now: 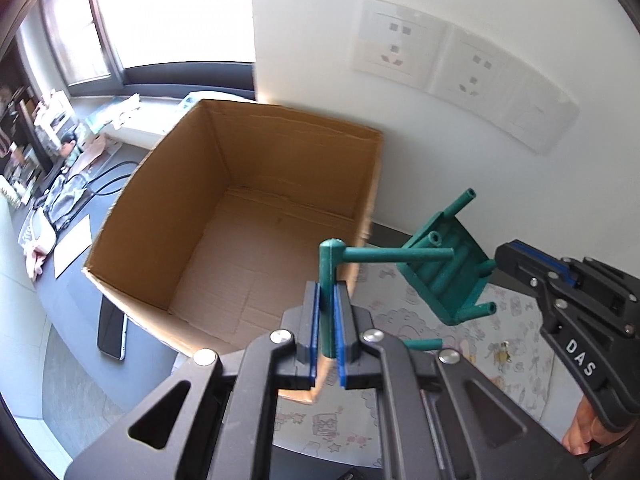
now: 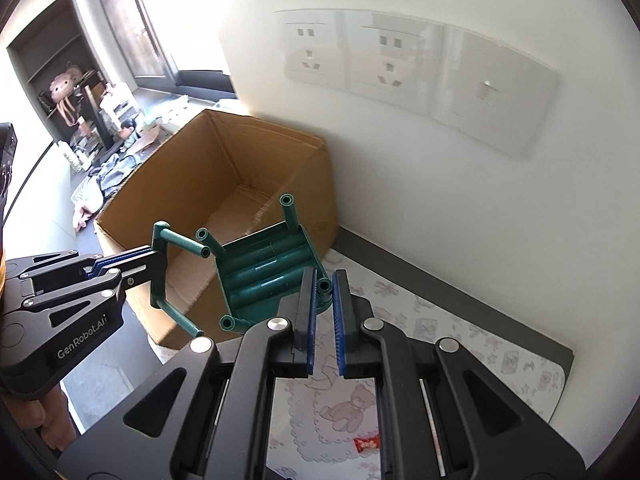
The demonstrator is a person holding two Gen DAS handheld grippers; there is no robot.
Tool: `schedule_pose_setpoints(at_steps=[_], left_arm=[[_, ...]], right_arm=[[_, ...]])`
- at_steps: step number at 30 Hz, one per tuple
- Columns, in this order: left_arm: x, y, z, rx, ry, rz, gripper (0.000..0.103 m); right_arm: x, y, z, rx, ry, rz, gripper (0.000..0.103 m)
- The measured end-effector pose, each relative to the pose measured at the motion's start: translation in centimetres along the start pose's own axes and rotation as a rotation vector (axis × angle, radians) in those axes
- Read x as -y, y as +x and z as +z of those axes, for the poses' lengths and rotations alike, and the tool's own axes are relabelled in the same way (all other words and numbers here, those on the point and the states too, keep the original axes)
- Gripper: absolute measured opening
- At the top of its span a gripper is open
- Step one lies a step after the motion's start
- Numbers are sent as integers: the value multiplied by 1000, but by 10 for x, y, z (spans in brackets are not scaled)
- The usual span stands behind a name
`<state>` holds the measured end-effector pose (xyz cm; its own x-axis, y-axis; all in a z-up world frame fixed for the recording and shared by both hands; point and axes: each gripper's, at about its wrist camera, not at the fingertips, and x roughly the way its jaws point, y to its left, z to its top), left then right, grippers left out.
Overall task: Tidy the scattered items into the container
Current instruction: 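Lift the green chair with the left gripper and carry it over the box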
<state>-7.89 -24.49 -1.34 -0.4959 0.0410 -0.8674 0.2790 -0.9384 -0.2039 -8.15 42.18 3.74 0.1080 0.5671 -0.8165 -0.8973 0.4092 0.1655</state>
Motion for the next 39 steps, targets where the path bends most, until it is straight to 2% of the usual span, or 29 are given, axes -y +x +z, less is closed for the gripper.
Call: schedule_pose_setpoints(at_steps=[12, 19, 29, 39], left_arm=[[-57, 9, 17, 26, -95, 51, 7], [-84, 29, 24, 20, -141, 71, 7], [-112, 74, 24, -41, -203, 93, 7], [-123, 111, 20, -112, -229, 103, 7]], right_arm=[[-44, 24, 39, -4, -91, 44, 7], [-63, 52, 55, -36, -133, 61, 7], [-86, 104, 65, -118, -191, 65, 7], [-101, 156, 60, -231, -216, 53, 7]])
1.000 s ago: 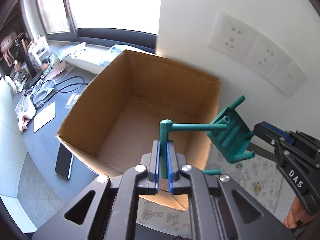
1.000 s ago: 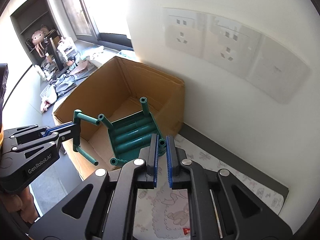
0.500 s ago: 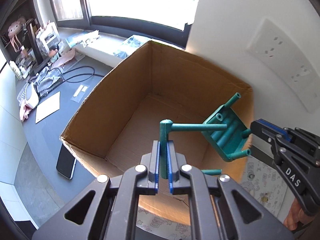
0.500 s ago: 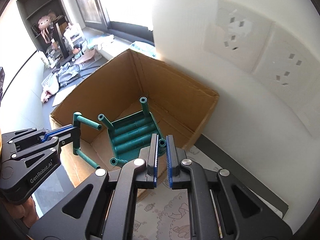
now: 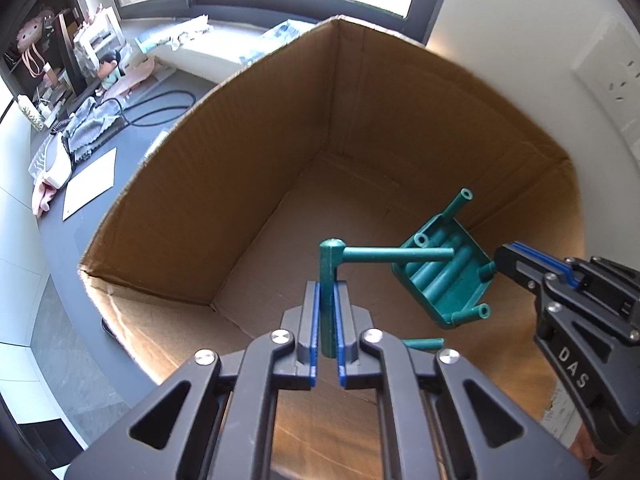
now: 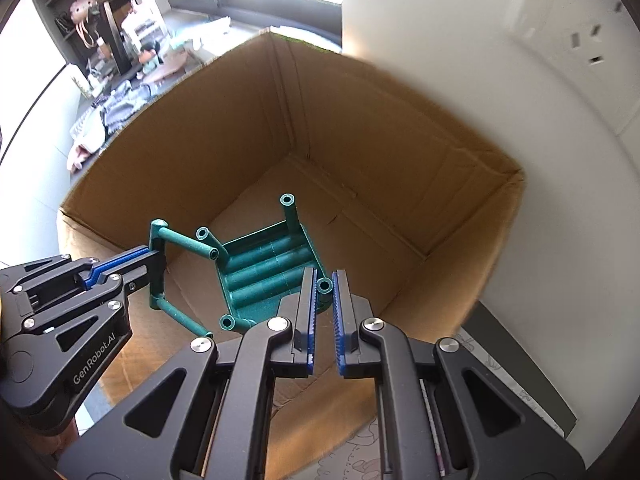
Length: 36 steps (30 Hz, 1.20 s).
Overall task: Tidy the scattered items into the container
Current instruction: 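Lift the green chair with the left gripper and carry it over the box, then open the left gripper to drop the chair into the box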
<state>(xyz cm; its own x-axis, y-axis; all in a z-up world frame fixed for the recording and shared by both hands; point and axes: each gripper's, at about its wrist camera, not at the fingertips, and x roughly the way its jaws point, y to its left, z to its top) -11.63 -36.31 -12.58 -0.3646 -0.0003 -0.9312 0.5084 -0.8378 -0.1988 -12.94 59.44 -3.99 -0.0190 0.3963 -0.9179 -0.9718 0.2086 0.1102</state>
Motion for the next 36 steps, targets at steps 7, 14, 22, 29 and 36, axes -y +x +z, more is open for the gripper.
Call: schedule_pose_setpoints(at_steps=[7, 14, 22, 29, 36], left_arm=[[-1, 18, -1, -48, -3, 5, 7], [-3, 21, -2, -68, -10, 37, 9], [-5, 14, 2, -48, -14, 41, 12], [-4, 3, 6, -20, -12, 37, 44], [-11, -3, 10, -9, -35, -15, 73]], right_arm=[[-5, 13, -1, -31, -25, -4, 7], [-9, 22, 0, -54, -50, 2, 9], [-13, 18, 2, -24, -72, -15, 36], [-14, -1, 3, 37, -95, -45, 67], [4, -18, 2, 79, -55, -56, 85]])
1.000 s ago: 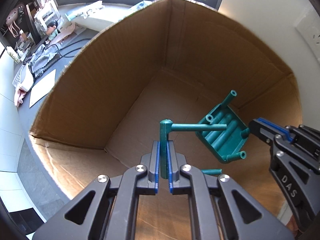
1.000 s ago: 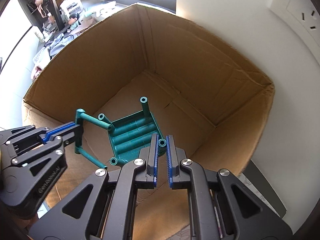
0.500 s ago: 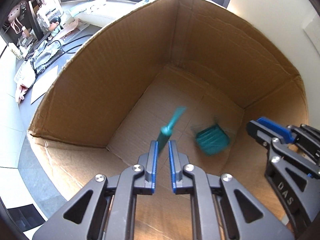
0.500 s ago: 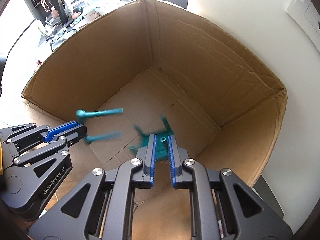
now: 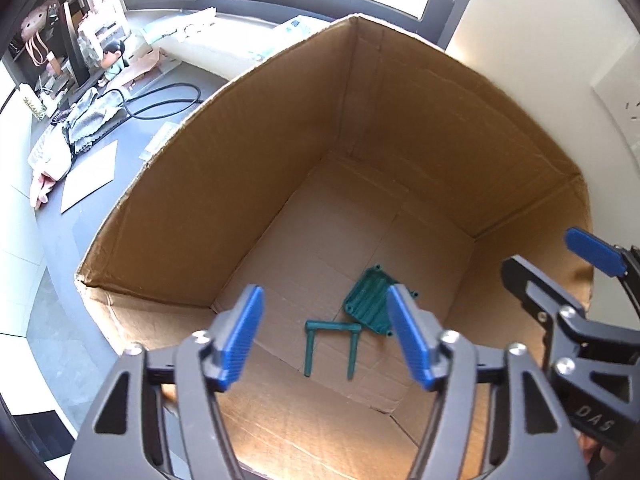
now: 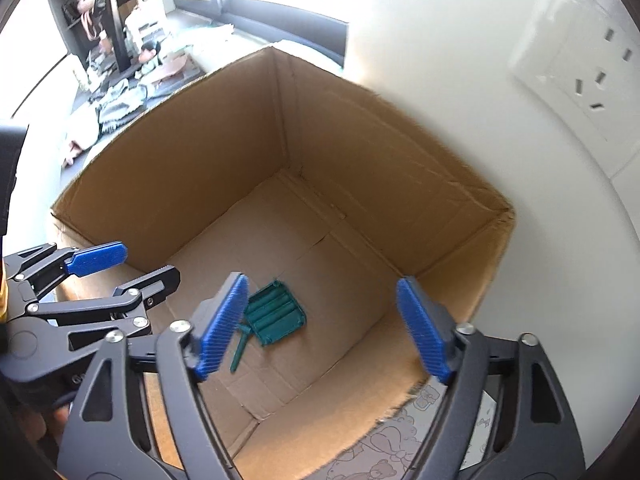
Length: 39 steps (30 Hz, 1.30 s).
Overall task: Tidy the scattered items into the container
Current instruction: 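Open the left gripper to drop the chair into the box, then move both tools back over the remaining items on the mat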
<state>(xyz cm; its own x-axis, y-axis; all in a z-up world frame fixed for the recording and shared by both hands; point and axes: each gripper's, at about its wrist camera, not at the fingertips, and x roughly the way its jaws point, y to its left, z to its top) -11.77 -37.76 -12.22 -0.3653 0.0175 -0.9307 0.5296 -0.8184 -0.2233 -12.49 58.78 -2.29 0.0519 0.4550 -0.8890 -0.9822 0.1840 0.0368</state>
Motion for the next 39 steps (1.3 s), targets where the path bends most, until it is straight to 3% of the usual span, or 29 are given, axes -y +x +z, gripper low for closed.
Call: schedule_pose_setpoints(at_steps=[5, 10, 14, 26, 39], left_arm=[[1, -6, 1, -12, 6, -80, 81], [14, -25, -2, 64, 36, -122, 87], [27, -38, -2, 108, 77, -126, 103], [81, -81, -20, 124, 182, -141, 103], [178, -103, -76, 96, 383, -203, 103]], right_arm=[[5, -15, -1, 29, 17, -3, 87], [17, -34, -7, 68, 56, 15, 90], [29, -55, -16, 110, 96, 12, 90], [60, -111, -62, 178, 194, -18, 91], [120, -156, -154, 192, 393, -97, 91]])
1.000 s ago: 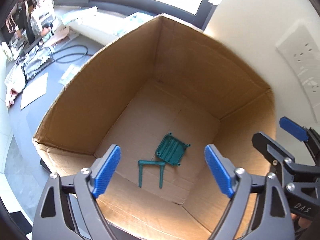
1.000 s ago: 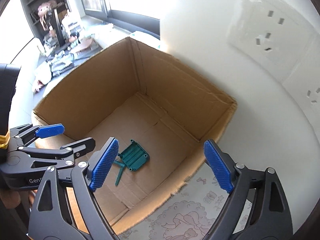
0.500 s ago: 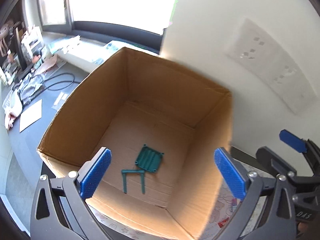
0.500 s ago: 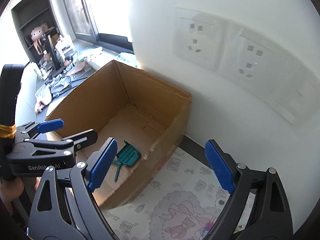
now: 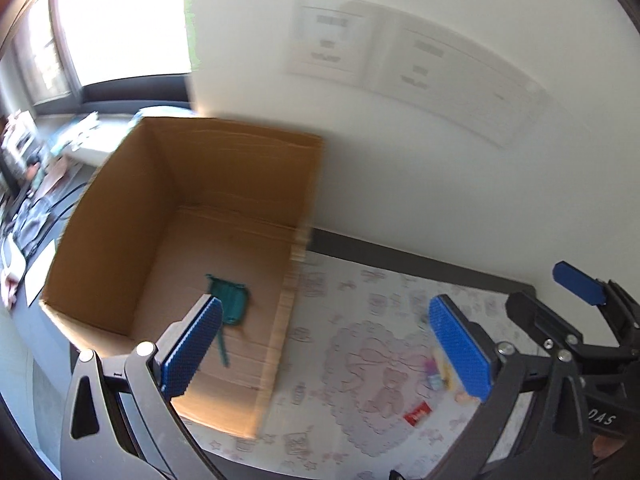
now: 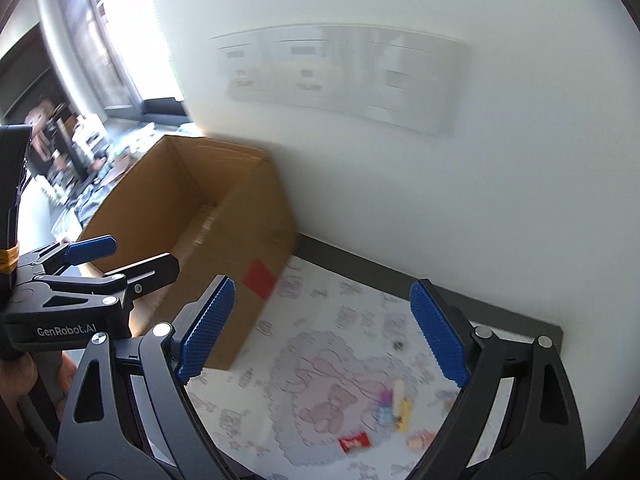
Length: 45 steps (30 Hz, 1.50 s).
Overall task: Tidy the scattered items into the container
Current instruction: 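Move both tools back over the remaining items on the mat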
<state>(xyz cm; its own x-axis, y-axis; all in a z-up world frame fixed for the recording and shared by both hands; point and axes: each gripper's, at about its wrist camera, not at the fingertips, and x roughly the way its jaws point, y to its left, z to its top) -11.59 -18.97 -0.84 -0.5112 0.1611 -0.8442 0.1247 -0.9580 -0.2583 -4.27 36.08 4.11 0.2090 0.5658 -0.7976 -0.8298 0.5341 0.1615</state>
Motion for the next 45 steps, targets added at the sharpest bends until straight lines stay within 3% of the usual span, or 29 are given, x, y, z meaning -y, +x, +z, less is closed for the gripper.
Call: schedule_pose_setpoints(at_steps=[11, 22, 25, 30, 35, 45], left_arm=[[72, 21, -29, -61, 110, -52, 103], [107, 76, -75, -187, 163, -100, 103], [112, 94, -92, -225, 177, -99, 94], [112, 121, -118, -293, 171, -94, 71], [113, 140, -134, -340, 170, -99, 60], [132, 174, -151, -394, 208, -127, 57]], right_arm=[[72, -31, -61, -31, 148, -103, 91], [112, -25, -119, -101, 228, -154, 91], [118, -14, -135, -132, 239, -178, 91], [132, 12, -167, -214, 279, -189, 91], [142, 30, -190, -268, 291, -191, 90], [152, 60, -222, -367, 284, -182, 82]])
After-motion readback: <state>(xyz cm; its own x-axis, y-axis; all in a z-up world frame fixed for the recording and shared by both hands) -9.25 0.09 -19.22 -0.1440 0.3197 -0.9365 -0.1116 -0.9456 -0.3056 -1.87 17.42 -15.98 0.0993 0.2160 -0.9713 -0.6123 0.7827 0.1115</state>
